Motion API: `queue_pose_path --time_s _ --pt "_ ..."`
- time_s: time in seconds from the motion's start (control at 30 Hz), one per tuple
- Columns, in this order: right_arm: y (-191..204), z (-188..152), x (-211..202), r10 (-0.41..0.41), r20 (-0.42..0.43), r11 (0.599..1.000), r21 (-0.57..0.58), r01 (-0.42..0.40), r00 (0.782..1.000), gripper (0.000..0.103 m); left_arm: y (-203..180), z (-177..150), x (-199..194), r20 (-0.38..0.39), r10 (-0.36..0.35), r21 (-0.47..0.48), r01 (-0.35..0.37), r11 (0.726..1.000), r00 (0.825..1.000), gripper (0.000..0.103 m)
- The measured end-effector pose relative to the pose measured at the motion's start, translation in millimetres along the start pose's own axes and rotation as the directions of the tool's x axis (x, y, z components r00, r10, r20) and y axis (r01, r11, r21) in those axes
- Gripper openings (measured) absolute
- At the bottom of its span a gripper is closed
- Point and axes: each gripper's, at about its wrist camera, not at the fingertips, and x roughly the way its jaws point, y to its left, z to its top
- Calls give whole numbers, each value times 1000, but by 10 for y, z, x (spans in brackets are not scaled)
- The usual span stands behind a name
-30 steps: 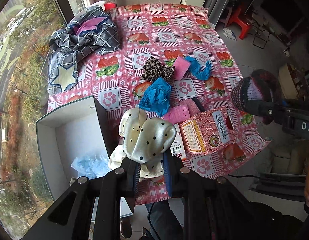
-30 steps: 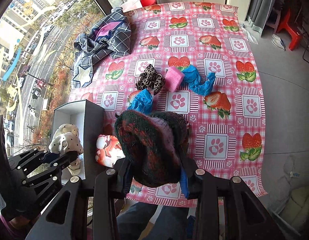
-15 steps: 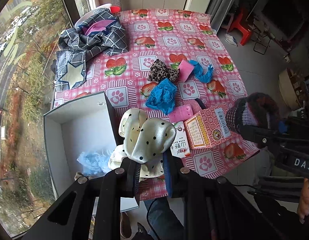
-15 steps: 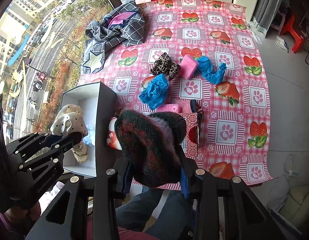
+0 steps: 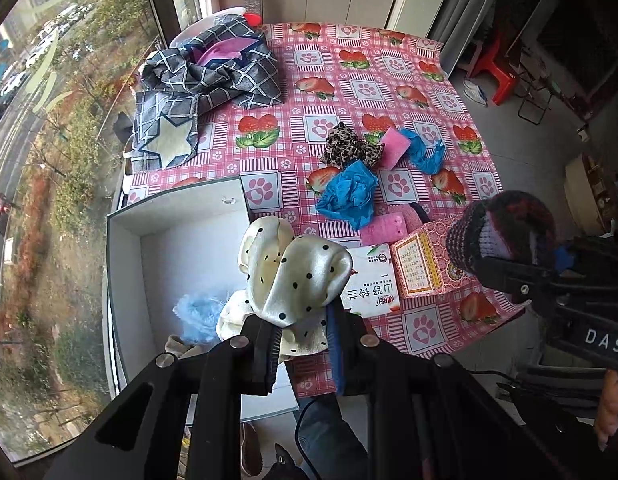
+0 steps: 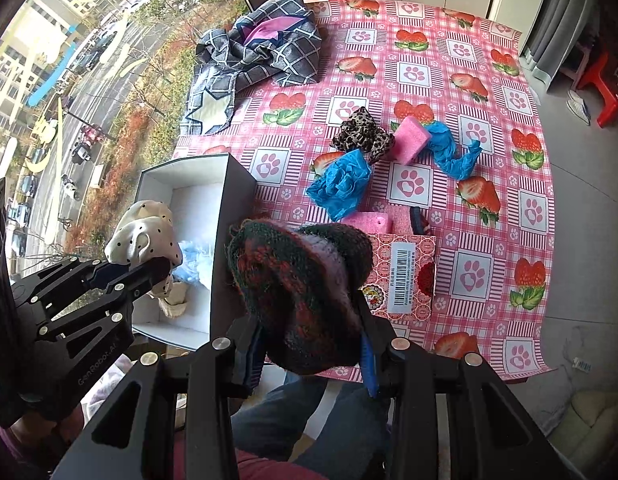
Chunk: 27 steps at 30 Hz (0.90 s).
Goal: Organize soft objects
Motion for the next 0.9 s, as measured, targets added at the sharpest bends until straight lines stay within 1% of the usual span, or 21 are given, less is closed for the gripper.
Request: queue_pose_path --time_s 0.47,0.9 --pt "397 75 123 12 -28 995 -101 -14 1000 40 343 -126 -56 6 21 -84 -21 996 1000 22" --pt "757 133 241 20 -55 982 -184 -30 998 39 649 -255 -107 6 41 -161 -40 986 999 22"
